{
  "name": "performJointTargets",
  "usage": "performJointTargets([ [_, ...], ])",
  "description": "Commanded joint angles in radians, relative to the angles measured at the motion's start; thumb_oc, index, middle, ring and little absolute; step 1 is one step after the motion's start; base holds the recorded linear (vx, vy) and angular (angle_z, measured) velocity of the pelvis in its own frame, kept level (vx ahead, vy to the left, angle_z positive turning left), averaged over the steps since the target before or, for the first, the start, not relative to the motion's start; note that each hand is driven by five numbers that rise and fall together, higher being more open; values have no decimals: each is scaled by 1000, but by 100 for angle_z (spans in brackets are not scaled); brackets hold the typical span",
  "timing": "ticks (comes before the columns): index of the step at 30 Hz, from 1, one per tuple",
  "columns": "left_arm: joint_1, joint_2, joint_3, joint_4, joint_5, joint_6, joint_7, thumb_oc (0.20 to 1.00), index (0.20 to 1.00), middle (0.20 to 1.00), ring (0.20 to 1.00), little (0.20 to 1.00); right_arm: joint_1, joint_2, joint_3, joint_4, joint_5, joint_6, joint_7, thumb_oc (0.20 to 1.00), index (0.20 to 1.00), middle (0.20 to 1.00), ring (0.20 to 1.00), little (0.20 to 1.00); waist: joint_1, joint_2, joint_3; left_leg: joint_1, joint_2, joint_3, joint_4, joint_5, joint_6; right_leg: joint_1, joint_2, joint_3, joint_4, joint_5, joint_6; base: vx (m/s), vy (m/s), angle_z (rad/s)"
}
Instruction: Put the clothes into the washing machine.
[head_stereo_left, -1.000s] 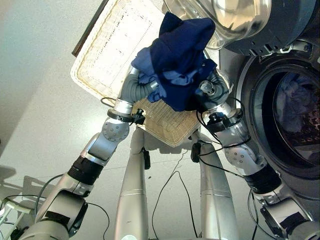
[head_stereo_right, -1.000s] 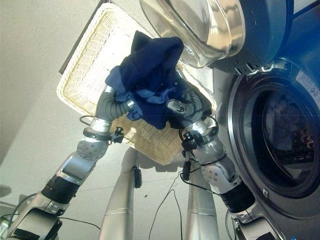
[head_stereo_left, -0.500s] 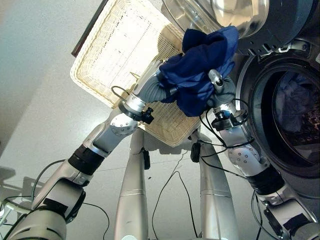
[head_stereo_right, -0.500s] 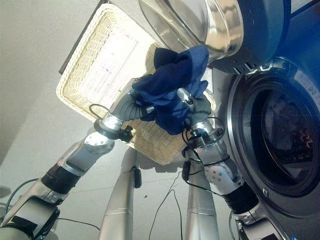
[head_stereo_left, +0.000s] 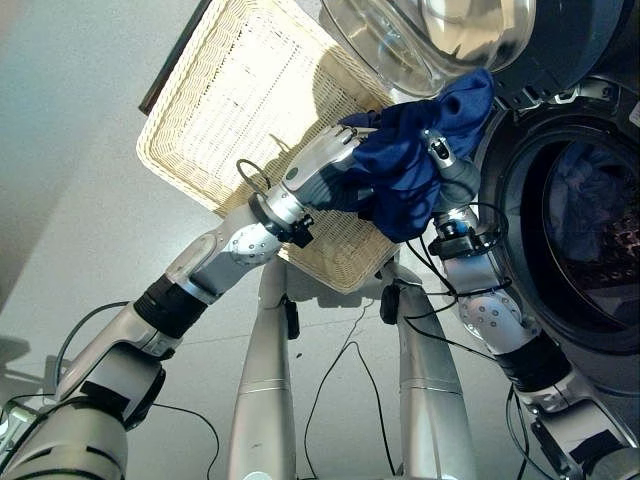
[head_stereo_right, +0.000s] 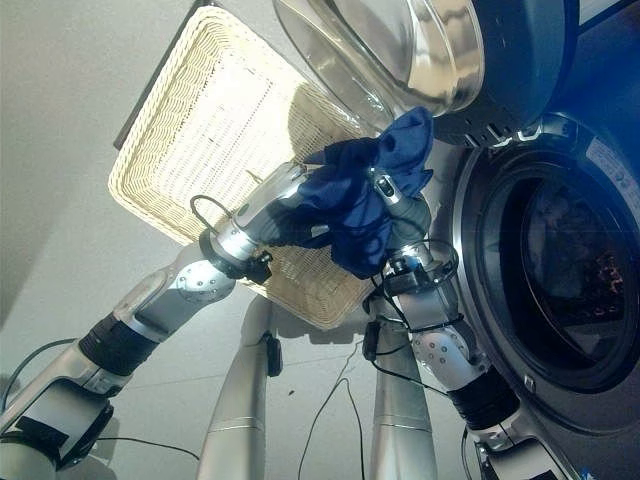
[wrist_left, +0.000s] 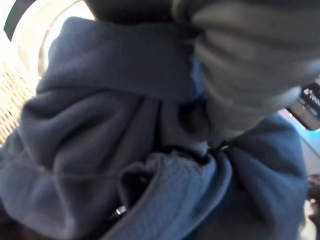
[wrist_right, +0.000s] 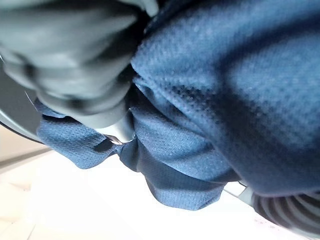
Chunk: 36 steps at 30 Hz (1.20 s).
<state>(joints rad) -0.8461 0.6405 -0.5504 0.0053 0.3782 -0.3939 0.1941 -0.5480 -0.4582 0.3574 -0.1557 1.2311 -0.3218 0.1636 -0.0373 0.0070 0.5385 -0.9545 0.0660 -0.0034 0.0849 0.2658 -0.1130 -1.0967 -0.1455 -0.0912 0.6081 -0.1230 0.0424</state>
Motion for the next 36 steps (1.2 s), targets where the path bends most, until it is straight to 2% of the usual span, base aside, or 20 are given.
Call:
performJointTargets([
  [1,-35,-32,-99,-28,41,47,33,1000,1000,1000,1000,1000,-94,36,115,-136,3,-7,102,200,200,200,200,200,-15,-16,-18,-9,-46,51,120,-113,-4,86,41,-50,-401,342,125,0,0,0],
  [4,-26,-34,-89,-13,19,65,81,1000,1000,1000,1000,1000,-91,43,112,-130,-2,-14,98,200,200,200,200,200,-13,-17,-18,-7,-45,50,119,-113,-4,88,41,-50,-401,341,125,0,0,0],
  [5,4,-52,-56,4,-108,77,131,1000,1000,1000,1000,1000,-87,52,102,-118,1,-30,97,200,200,200,200,200,-8,-16,-18,-8,-45,48,117,-112,-4,89,40,-51,-402,339,125,0,0,0],
  [8,51,-86,-13,44,-217,54,213,1000,1000,1000,1000,1000,-77,74,77,-95,11,-50,101,200,200,200,200,200,-2,-18,-18,-9,-47,41,116,-113,-4,90,37,-54,-401,339,127,-8,-38,0],
  [9,80,-113,18,65,-279,28,266,1000,1000,1000,1000,1000,-78,89,61,-82,8,-68,91,200,200,200,200,200,1,-19,-18,-8,-50,37,115,-113,-4,92,37,-55,-403,340,126,-8,-46,0],
  [12,131,-159,88,74,-374,-49,287,1000,1000,1000,1000,1000,-72,110,25,-83,-16,-79,68,200,200,200,200,200,7,-20,-18,-9,-51,35,112,-112,-4,91,36,-59,-402,339,125,-2,-12,0],
  [13,160,-184,117,72,-448,-111,285,1000,1000,1000,1000,1000,-67,121,10,-81,-21,-85,61,200,200,200,200,200,9,-19,-18,-11,-53,32,113,-112,-3,90,36,-60,-400,339,124,0,0,0],
  [14,187,-213,144,59,-542,-152,246,1000,1000,1000,1000,1000,-59,134,-8,-81,-32,-85,54,200,200,200,200,200,11,-19,-18,-12,-56,30,114,-113,-2,89,36,-60,-400,339,123,0,0,0],
  [15,204,-232,160,50,-627,-169,197,1000,1000,1000,1000,1000,-55,139,-19,-83,-33,-89,46,200,200,200,200,200,12,-19,-18,-11,-57,29,113,-114,-2,89,37,-59,-400,339,123,0,0,0],
  [16,223,-258,176,38,-750,-162,101,1000,1000,1000,1000,1000,-50,152,-34,-82,-30,-86,45,200,200,200,200,200,13,-19,-18,-9,-59,28,111,-115,0,91,38,-60,-401,339,122,0,0,0],
  [17,227,-263,181,37,-778,-157,73,1000,1000,1000,1000,1000,-49,155,-37,-82,-31,-85,45,200,200,200,200,200,13,-19,-18,-9,-59,28,110,-115,0,91,38,-60,-401,339,122,0,0,0],
  [18,244,-293,193,31,-893,-115,-42,1000,1000,1000,1000,1000,-45,170,-54,-79,-36,-84,40,200,200,200,200,200,13,-19,-18,-8,-60,29,109,-116,0,92,39,-60,-401,338,122,0,0,0],
  [22,262,-328,201,12,-944,-112,-95,1000,1000,1000,1000,1000,-43,187,-92,-82,-47,-84,13,200,200,200,200,200,8,-20,-18,-5,-62,33,103,-114,3,93,41,-58,-404,342,121,0,0,0],
  [23,269,-338,226,10,-1020,-121,-141,1000,1000,1000,1000,1000,-41,188,-123,-71,-61,-86,1,200,200,200,200,200,6,-20,-18,2,-61,38,98,-113,4,101,44,-57,-409,342,118,0,0,0],
  [27,270,-348,258,7,-1112,-121,-170,1000,1000,1000,1000,1000,-33,191,-159,-51,-77,-98,-10,200,200,200,200,200,3,-23,-18,11,-64,38,100,-117,6,112,46,-56,-412,341,115,0,0,0],
  [35,272,-353,267,17,-1140,-125,-193,1000,1000,1000,1000,1000,-31,193,-172,-38,-75,-101,-10,200,200,200,200,200,1,-23,-18,15,-63,38,100,-118,5,116,46,-54,-414,340,115,0,0,0],
  [36,267,-356,283,41,-1152,-145,-191,1000,1000,1000,1000,1000,-30,186,-196,-7,-73,-87,-37,200,200,200,200,200,-3,-26,-18,17,-62,39,104,-120,3,119,47,-50,-415,341,115,0,0,0],
])
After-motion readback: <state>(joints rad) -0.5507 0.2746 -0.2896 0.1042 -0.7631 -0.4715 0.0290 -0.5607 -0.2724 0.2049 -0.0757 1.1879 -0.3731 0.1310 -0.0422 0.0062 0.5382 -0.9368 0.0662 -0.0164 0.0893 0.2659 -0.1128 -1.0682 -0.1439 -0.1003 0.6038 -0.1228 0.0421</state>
